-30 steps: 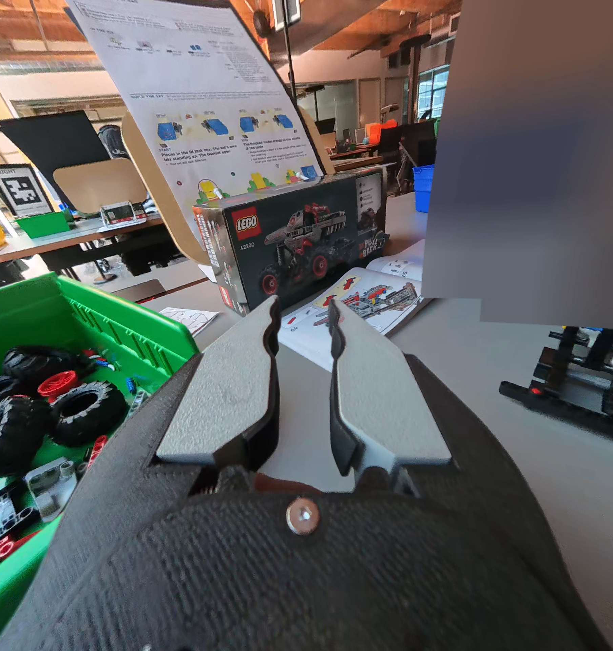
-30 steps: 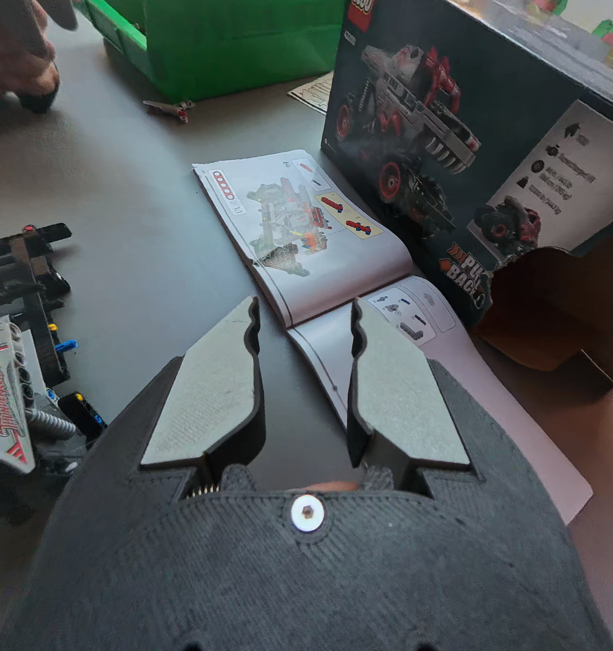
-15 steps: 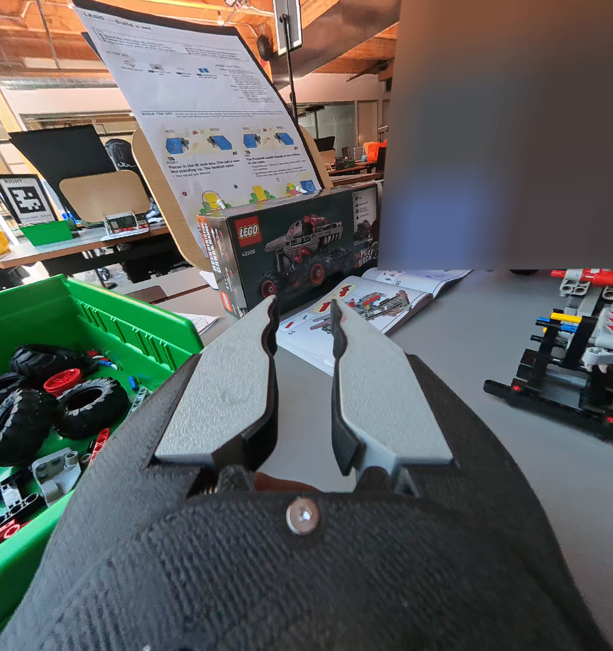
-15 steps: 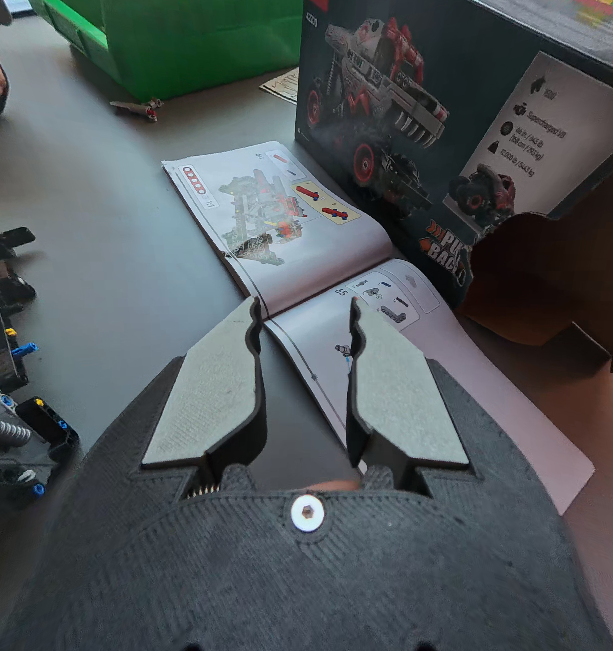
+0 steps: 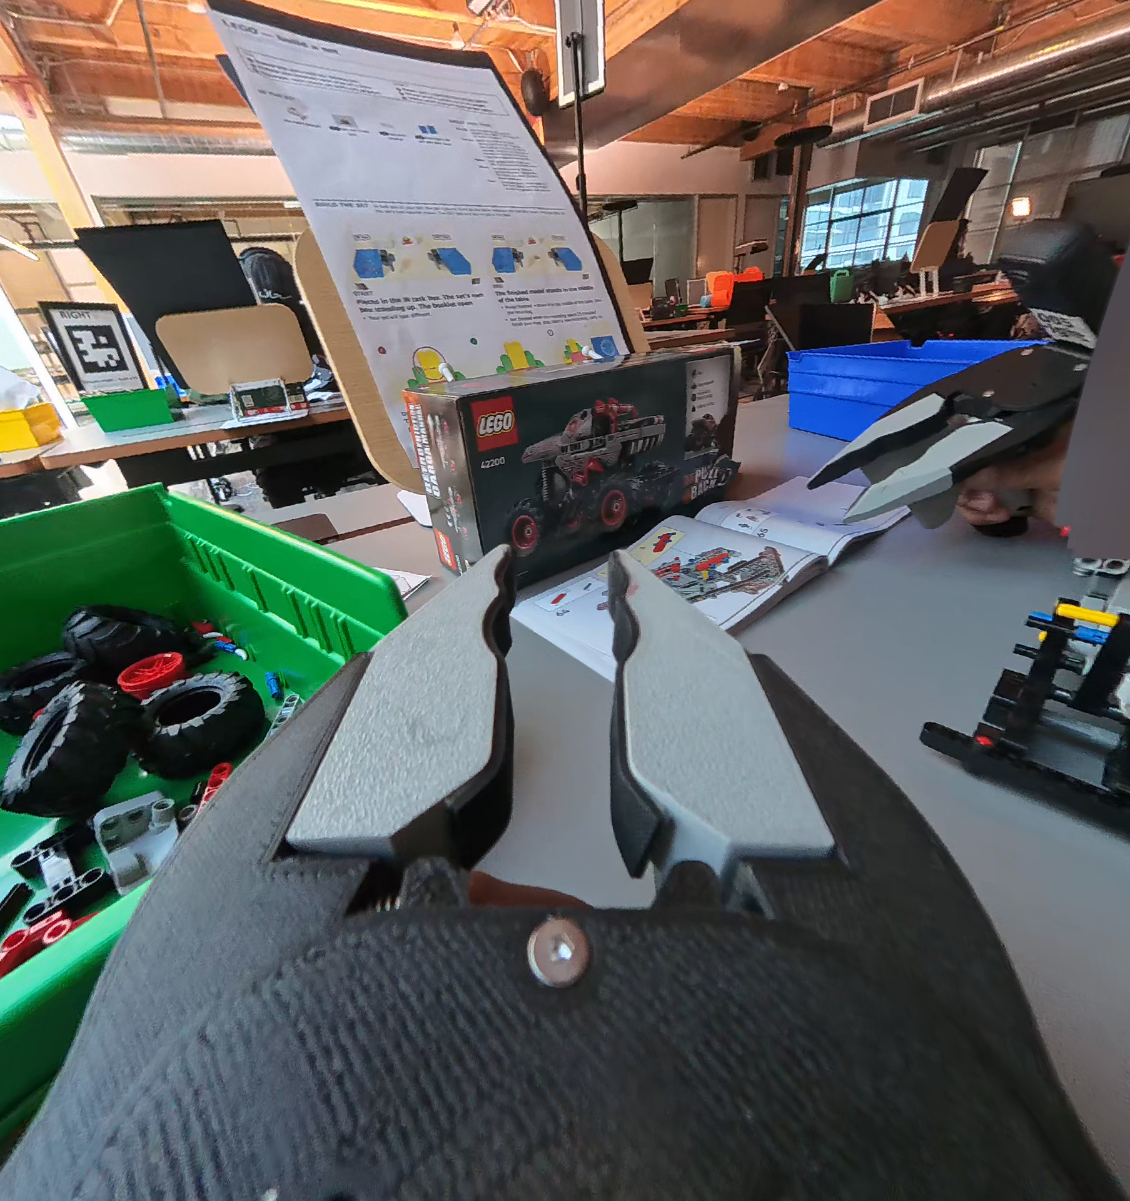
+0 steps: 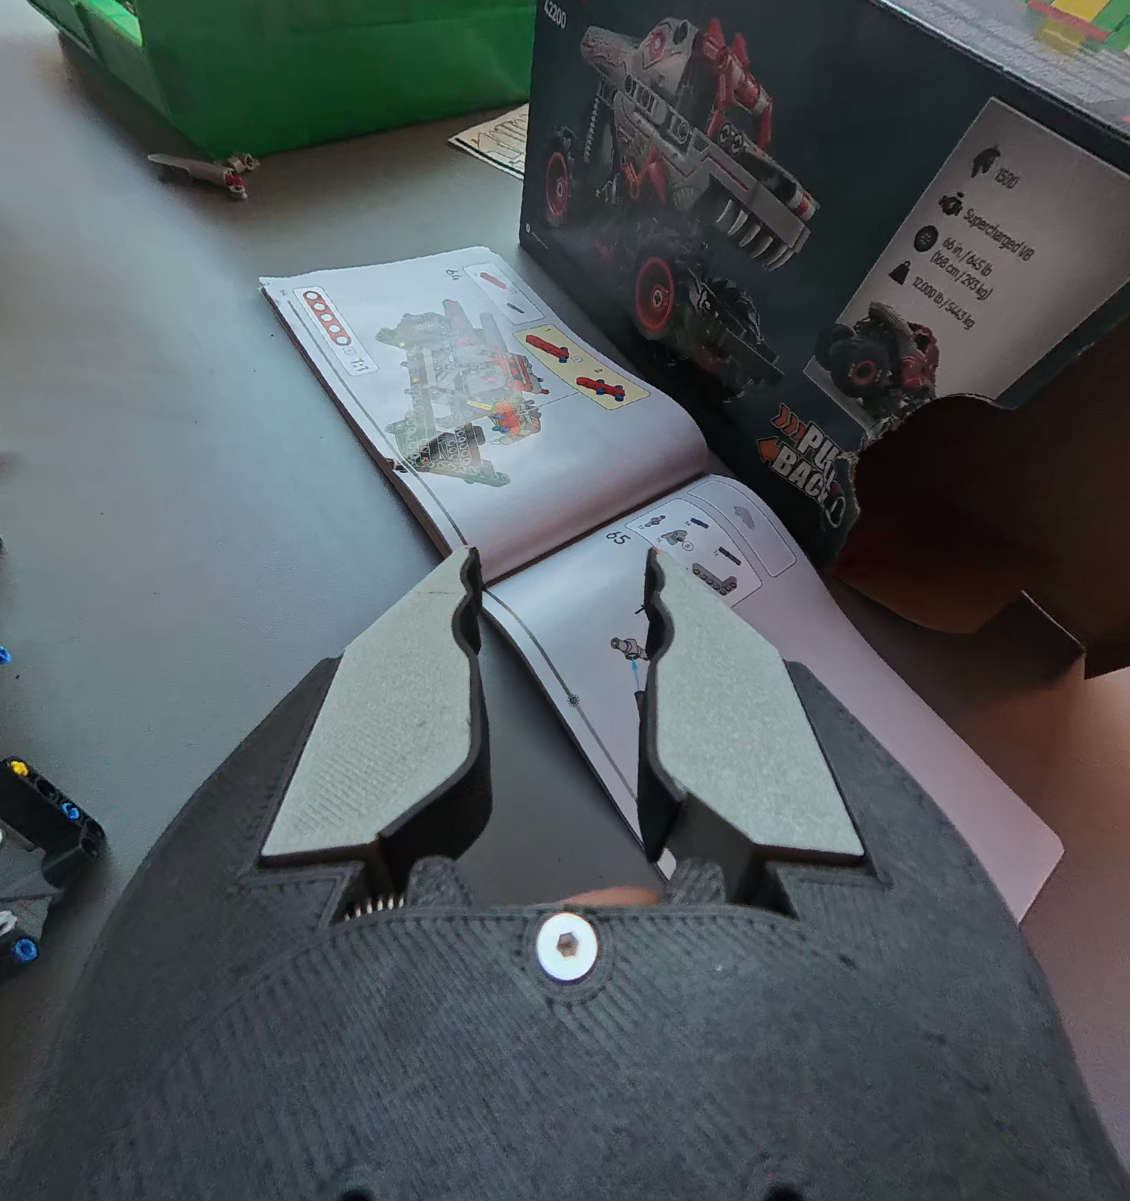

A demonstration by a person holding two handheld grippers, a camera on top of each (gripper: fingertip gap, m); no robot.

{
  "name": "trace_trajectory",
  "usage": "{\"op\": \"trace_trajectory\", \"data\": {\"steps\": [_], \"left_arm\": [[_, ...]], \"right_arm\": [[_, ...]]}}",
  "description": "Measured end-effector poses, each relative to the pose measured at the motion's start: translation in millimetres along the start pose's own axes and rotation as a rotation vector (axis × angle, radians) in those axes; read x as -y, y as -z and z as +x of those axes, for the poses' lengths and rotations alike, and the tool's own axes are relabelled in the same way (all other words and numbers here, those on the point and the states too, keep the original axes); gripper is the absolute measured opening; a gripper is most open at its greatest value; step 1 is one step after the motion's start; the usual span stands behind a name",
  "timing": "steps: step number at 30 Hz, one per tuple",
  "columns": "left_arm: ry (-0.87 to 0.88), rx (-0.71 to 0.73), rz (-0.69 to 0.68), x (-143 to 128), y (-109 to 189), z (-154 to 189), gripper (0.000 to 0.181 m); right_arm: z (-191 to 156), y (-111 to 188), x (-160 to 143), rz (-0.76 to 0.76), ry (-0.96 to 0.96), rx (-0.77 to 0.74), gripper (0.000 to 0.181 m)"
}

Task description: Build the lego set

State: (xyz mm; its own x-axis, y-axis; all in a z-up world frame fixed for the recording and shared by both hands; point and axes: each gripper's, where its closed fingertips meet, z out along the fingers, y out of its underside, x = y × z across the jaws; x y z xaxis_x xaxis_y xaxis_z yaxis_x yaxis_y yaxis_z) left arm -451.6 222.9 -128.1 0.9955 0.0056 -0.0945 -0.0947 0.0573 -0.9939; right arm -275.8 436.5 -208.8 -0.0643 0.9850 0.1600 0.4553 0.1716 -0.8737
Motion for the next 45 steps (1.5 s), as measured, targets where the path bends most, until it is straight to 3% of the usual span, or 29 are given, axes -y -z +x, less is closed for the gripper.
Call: {"op": "trace_trajectory", "data": {"steps": [8, 12, 17, 22, 24, 27, 31, 38, 45], "left_arm": [[0.003, 0.047, 0.01, 2.7, 12.0, -3.0, 0.025], [-0.014, 0.09, -0.028, 0.6, 37.5, -19.6, 0.027], [-0.021, 0.202, -0.2, 11.9, 77.6, -77.5, 0.024], [-0.072, 0.23, -0.513, 13.9, 60.7, -127.4, 0.025], [-0.123, 0.134, -0.674, -0.5, 37.8, -127.5, 0.023], [-0.162, 0.019, -0.94, -44.0, 12.0, -134.3, 0.019], [-0.119, -0.03, -1.141, -88.2, -0.7, -149.7, 0.017], [-0.104, -0.049, -1.317, -128.3, 4.3, -149.1, 0.011], [-0.157, -0.038, -1.35, -125.2, 1.6, -149.6, 0.005]], "right_arm": [[-0.4, -0.1, -0.5, -0.002, -0.006, 0.007, 0.048], [-1.4, 0.4, 0.1, 0.008, -0.02, 0.029, 0.048], [-2.7, -2.3, -0.3, 0.001, -0.011, 0.047, 0.047], [1.5, -5.2, 0.4, 0.0, -0.025, 0.045, 0.046], [1.8, -5.1, 0.3, 0.0, -0.029, 0.045, 0.046], [1.5, -3.3, 1.7, 0.013, -0.016, 0.034, 0.046], [-3.5, -2.1, -0.6, 0.0, 0.01, 0.039, 0.045], [-8.7, -1.7, -2.6, -0.015, 0.044, 0.041, 0.042], [-13.3, -1.4, -2.7, -0.018, 0.056, 0.055, 0.04]]}}
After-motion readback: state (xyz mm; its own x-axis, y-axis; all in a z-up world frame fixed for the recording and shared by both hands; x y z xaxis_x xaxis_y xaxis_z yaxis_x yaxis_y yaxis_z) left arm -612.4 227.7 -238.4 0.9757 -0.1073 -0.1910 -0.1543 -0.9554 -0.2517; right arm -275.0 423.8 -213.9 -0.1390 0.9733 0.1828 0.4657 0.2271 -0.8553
